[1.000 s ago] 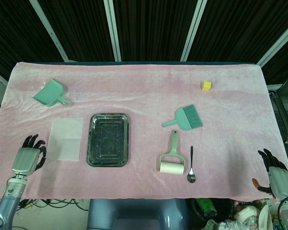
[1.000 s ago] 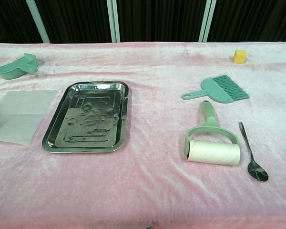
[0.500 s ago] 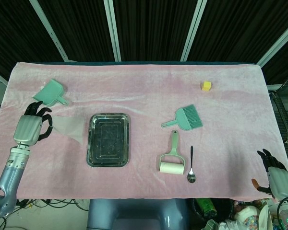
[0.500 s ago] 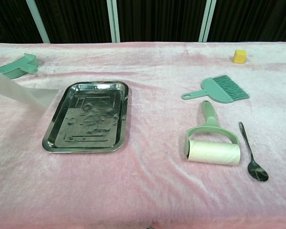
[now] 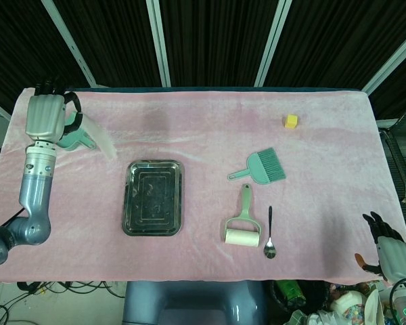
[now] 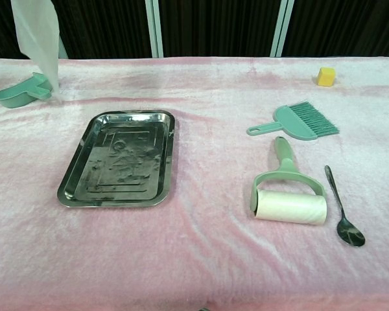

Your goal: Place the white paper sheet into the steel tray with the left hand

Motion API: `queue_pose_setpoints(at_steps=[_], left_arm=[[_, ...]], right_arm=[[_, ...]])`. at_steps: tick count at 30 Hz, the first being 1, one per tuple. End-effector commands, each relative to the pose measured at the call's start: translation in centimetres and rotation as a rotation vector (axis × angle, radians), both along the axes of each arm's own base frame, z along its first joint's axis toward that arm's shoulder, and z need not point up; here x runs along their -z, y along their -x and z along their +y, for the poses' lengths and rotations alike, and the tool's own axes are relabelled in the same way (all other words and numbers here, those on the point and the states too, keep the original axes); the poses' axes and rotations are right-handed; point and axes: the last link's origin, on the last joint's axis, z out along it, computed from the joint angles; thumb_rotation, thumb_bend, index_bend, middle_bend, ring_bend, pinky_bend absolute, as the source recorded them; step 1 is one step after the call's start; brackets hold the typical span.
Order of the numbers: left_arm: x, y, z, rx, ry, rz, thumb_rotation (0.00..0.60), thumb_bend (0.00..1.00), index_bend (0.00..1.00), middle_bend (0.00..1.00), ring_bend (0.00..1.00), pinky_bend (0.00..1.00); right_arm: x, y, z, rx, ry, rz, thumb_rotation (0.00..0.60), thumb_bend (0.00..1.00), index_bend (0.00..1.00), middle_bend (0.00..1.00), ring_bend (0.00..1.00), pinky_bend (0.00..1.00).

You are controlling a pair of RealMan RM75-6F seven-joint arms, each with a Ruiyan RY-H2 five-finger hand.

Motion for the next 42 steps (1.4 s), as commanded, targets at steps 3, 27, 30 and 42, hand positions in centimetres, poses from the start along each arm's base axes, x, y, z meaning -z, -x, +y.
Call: queue_pose_setpoints(at_steps=[3, 27, 30, 42], left_arm=[[1.2, -1.8, 0.1, 0.066, -0.034, -0.085, 0.600, 0.46, 0.63, 0.29, 0.06, 0.08], [12.8, 3.5, -12.1, -0.081, 0.486, -0.008, 0.600, 0.46, 0.64, 0.30, 0.06, 0.08], [13.2, 3.6, -12.6, -0.112, 0.524, 0.006, 0.600, 0.46, 0.64, 0.30, 0.06, 0.08], [15.8, 2.9, -13.9, -0.213, 0.618, -0.030, 0.600, 0.46, 0.64, 0.30, 0.06, 0.08]], right_arm=[[0.0, 0.0, 0.0, 0.002, -0.003, 0.000, 0.600, 0.24, 0.00, 0.00, 0.09, 0.15], [-0.1, 0.2, 0.1, 0.024, -0.018, -0.002, 0.600, 0.24, 0.00, 0.00, 0.09, 0.15], [-0.1, 0.2, 0.1, 0.027, -0.022, -0.002, 0.600, 0.24, 0.00, 0.00, 0.09, 0.15], [-0.2, 0.2, 0.0, 0.015, -0.017, 0.006, 0.600, 0.24, 0.00, 0.00, 0.09, 0.15]])
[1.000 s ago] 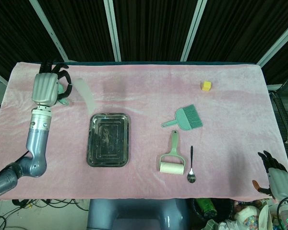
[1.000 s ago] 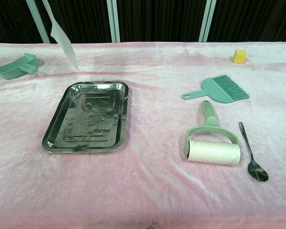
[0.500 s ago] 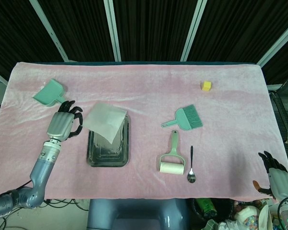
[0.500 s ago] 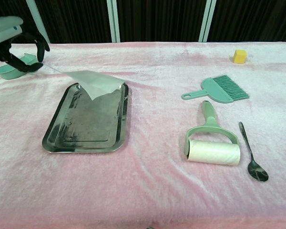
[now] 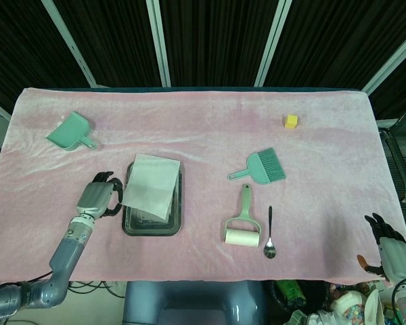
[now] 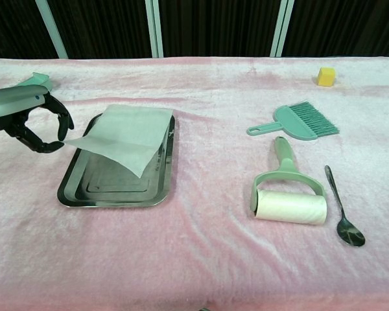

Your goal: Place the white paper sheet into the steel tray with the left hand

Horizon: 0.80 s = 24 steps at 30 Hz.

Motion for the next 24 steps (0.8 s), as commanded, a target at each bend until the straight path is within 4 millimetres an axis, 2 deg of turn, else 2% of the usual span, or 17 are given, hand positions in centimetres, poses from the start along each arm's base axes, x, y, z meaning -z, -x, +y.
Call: queue_pose_setpoints(at_steps=[1, 5, 12, 17, 24], left_arm=[[0.7, -0.7, -0.6, -0.022, 0.036, -0.010, 0.600, 0.46, 0.64, 0.30, 0.06, 0.08], [1.0, -1.4, -1.0, -0.092, 0.084, -0.073, 0.600, 0.46, 0.64, 0.30, 0.06, 0.08], [0.1, -2.6, -1.4, -0.135, 0.109, -0.093, 0.600, 0.46, 0.64, 0.31, 0.06, 0.08], [0.4, -2.5, -1.6, -0.166, 0.146, -0.089, 0.600, 0.46, 0.64, 0.31, 0.06, 0.08], [0.7, -2.4, -1.0, -0.116, 0.119, -0.065, 0.600, 0.46, 0.64, 0.31, 0.06, 0.08]], right_arm=[[0.0, 0.0, 0.0, 0.000, 0.000, -0.001, 0.600, 0.24, 0.00, 0.00, 0.09, 0.15], [0.0, 0.0, 0.0, -0.001, -0.002, 0.001, 0.600, 0.24, 0.00, 0.00, 0.09, 0.15], [0.1, 0.0, 0.0, -0.001, -0.005, -0.001, 0.600, 0.24, 0.00, 0.00, 0.09, 0.15], [0.0, 0.0, 0.1, 0.001, 0.000, -0.003, 0.600, 0.24, 0.00, 0.00, 0.09, 0.15], [0.0, 0.0, 0.0, 0.003, -0.001, -0.005, 0.600, 0.24, 0.00, 0.00, 0.09, 0.15]])
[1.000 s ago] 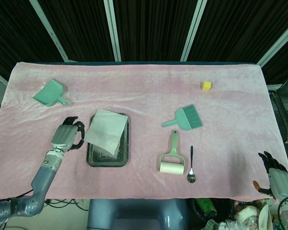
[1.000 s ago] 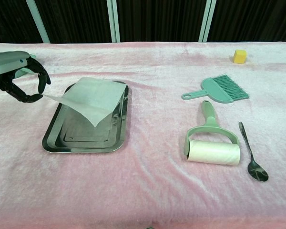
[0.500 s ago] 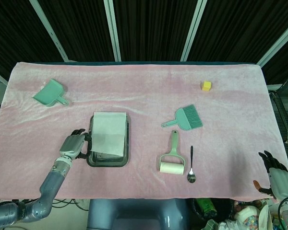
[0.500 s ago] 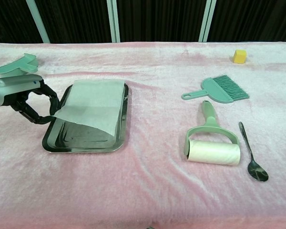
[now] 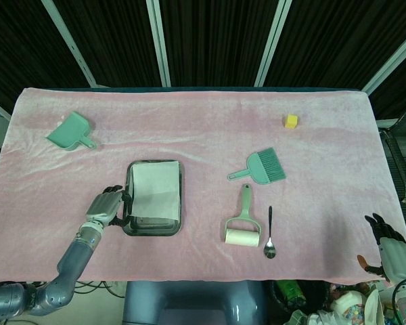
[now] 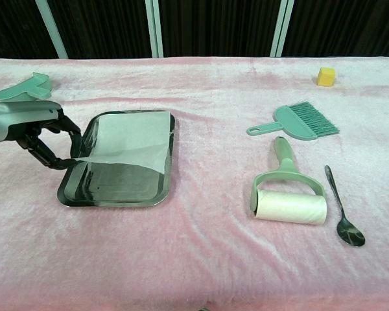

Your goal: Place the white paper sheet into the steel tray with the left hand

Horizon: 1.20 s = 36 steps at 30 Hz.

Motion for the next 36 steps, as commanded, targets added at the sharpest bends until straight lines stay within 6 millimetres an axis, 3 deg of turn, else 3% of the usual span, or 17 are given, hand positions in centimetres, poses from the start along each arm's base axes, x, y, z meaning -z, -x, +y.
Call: queue_pose_setpoints(at_steps=[1, 18, 36], left_arm=[[0.2, 0.1, 0.0, 0.029, -0.001, 0.011, 0.600, 0.46, 0.64, 0.31, 0.06, 0.08], [0.4, 1.8, -0.3, 0.142, 0.039, 0.080, 0.600, 0.47, 0.64, 0.31, 0.06, 0.08], [1.2, 0.6, -1.1, 0.066, 0.019, 0.038, 0.600, 0.46, 0.64, 0.30, 0.06, 0.08]], right_arm=[[0.0, 0.0, 0.0, 0.000, -0.001, 0.000, 0.600, 0.24, 0.00, 0.00, 0.09, 0.15], [0.1, 0.0, 0.0, 0.003, -0.002, 0.000, 0.600, 0.24, 0.00, 0.00, 0.09, 0.15], [0.2, 0.0, 0.1, 0.003, -0.017, 0.003, 0.600, 0.24, 0.00, 0.00, 0.09, 0.15]])
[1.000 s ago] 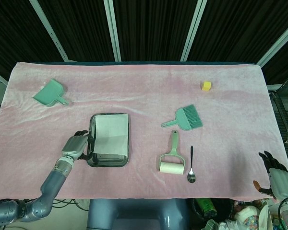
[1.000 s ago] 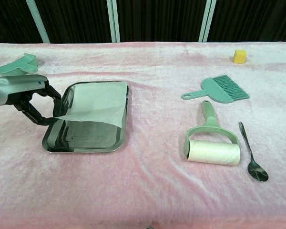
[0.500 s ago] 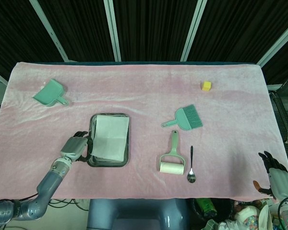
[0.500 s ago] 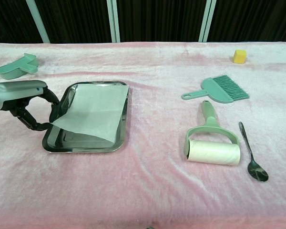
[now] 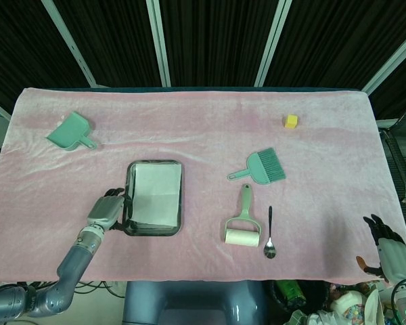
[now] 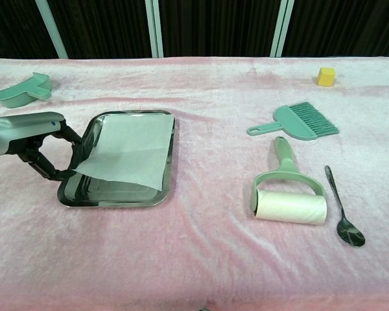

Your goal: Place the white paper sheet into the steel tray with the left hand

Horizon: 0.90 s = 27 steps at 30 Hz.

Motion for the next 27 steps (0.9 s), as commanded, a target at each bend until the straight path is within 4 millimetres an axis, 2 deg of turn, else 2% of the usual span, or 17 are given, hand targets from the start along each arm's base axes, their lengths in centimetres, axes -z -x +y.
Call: queue_pose_setpoints(at_steps=[1, 15, 20, 27], left_arm=[[0.1, -0.2, -0.1, -0.003, 0.002, -0.003, 0.600, 0.46, 0.64, 0.30, 0.06, 0.08], [0.0, -0.1, -0.1, -0.015, 0.017, 0.008, 0.600, 0.41, 0.60, 0.29, 0.06, 0.07], [-0.4, -0.2, -0.2, 0.003, 0.026, 0.014, 0.600, 0.39, 0.49, 0.29, 0.05, 0.06], [-0.7, -0.2, -0.6, 0.020, 0.046, 0.032, 0.600, 0.36, 0.41, 0.28, 0.04, 0.05]], right_arm=[[0.0, 0.0, 0.0, 0.001, -0.002, 0.001, 0.600, 0.24, 0.00, 0.00, 0.09, 0.15], [-0.1, 0.0, 0.0, 0.002, 0.003, 0.000, 0.600, 0.24, 0.00, 0.00, 0.09, 0.15], [-0.1, 0.0, 0.0, 0.002, 0.003, 0.000, 0.600, 0.24, 0.00, 0.00, 0.09, 0.15], [-0.1, 0.0, -0.1, 0.003, 0.003, 0.000, 0.600, 0.24, 0.00, 0.00, 0.09, 0.15]])
